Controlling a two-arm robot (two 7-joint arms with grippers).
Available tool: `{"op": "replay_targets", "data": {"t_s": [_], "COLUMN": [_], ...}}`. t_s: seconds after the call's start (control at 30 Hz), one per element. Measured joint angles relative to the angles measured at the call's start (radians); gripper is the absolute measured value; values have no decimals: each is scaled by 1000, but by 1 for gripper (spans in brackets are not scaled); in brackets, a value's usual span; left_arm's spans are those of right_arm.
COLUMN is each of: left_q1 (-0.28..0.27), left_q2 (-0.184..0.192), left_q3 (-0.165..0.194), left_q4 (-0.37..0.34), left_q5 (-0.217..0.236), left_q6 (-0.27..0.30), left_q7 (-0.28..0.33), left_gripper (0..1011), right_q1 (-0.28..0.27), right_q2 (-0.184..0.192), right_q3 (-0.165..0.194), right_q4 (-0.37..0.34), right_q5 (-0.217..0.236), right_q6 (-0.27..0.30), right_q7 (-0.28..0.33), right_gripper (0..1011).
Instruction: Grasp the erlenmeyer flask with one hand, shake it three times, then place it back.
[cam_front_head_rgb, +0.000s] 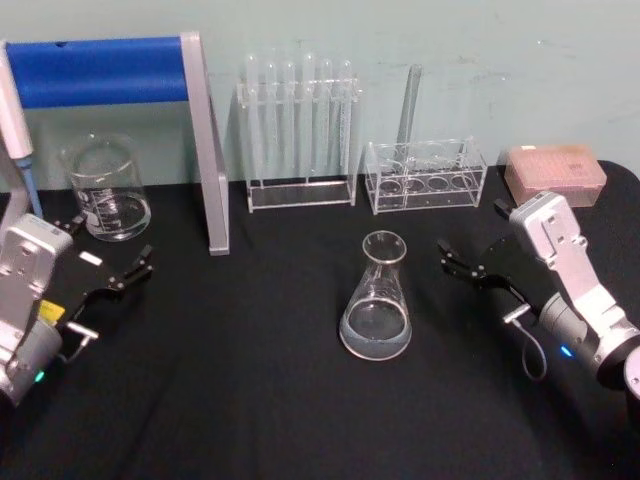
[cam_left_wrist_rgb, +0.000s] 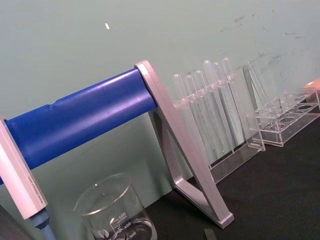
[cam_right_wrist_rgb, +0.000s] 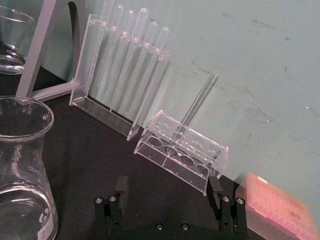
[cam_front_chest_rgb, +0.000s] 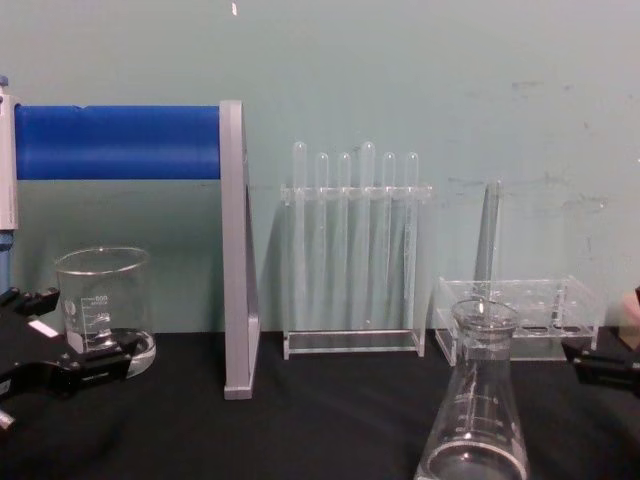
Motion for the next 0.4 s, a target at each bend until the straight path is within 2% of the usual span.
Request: {"op": "replay_targets", "data": {"t_s": [0.4], "left_q1": [0], "left_q2": [0], "left_q3": [0], "left_q4": [0], "left_q5": [0], "left_q6": [0], "left_q7": [0], "left_gripper": [1001], "right_q1": [0], "right_q2": [0], "right_q3": [0], "right_q4": [0], "right_q5": [0], "right_q6": [0], "right_q7": [0], "right_gripper": [1002]}}
